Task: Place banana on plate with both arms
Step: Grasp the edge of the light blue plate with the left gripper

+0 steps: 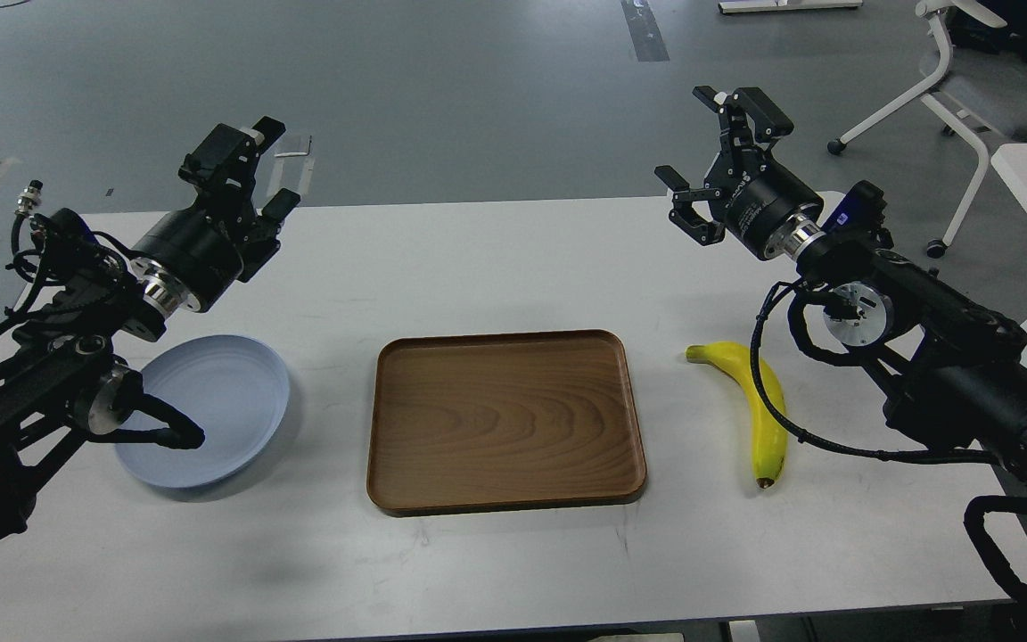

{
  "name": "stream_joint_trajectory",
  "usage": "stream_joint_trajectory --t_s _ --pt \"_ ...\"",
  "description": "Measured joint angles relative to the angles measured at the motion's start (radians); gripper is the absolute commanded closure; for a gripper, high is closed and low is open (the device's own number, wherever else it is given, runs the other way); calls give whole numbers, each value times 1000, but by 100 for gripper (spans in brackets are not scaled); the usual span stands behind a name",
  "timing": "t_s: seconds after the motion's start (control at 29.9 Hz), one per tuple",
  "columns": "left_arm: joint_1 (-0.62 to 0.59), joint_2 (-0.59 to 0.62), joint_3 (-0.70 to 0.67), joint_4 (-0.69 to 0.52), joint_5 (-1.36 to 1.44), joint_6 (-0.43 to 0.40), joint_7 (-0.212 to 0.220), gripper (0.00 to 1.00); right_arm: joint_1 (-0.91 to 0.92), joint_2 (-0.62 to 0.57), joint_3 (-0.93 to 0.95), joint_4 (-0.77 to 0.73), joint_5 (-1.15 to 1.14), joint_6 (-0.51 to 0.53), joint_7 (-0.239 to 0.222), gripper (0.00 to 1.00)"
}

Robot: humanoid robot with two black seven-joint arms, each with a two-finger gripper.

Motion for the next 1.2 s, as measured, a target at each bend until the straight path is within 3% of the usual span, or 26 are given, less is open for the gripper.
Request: stream_joint_trajectory --t_s 0.1,0.2,0.37,0.47,0.67,1.2 --pt "7 62 74 -4 279 87 17 1 0 1 0 0 0 -5 1 0" --pt "8 179 185 -3 446 106 22 1 -1 1 3 0 0 -6 1 0" --pt "18 319 303 6 517 125 16 1 -5 -2 5 0 0 -6 2 0" --pt "40 369 377 19 519 194 14 1 -8 -3 5 0 0 -7 2 0" --pt "101 361 478 62 499 309 12 1 -8 0 8 0 0 -13 2 0" --pt "190 309 488 187 440 315 -10 2 -17 -1 8 4 0 -29 2 0"
